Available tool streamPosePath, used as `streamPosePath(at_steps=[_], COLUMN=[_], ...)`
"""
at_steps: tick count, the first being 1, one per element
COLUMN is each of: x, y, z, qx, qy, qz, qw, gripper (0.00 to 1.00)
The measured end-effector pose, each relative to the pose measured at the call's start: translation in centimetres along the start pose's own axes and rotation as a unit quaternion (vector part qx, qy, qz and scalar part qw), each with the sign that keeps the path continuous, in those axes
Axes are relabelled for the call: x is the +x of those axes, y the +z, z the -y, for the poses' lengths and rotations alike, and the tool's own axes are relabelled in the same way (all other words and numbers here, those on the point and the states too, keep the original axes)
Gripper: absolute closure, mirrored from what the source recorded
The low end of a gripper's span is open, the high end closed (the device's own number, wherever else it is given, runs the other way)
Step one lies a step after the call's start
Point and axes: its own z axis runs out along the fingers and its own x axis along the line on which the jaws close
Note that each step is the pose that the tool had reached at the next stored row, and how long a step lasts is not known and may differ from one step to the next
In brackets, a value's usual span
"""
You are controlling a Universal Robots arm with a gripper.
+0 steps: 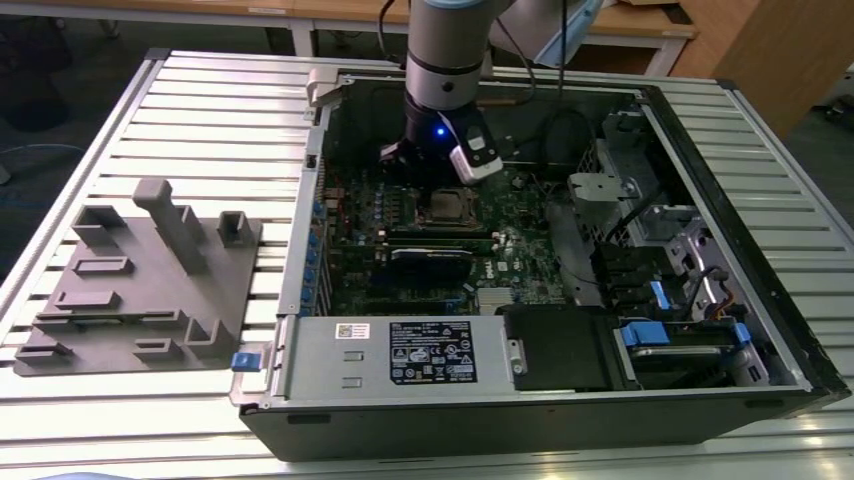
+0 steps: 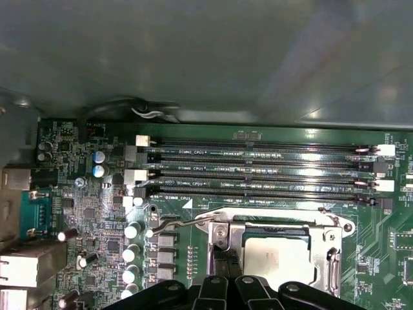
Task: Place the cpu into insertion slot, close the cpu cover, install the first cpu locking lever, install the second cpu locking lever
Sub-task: 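Close the cpu cover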
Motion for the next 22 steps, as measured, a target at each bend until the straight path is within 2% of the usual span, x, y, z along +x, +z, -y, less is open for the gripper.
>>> streamPosePath(at_steps=[6,12,22], x=[0.01,-0.01,0.03], y=[0.24,0.17,-1.41], z=[0.02,0.00,-0.02], qx=[0.0003,-0.0003,0.0001], qy=[0.000,0.000,0.000], qz=[-0.0002,0.0002,-0.0001], qw=[1.0000,1.0000,1.0000], gripper=[0.89,0.89,0.89])
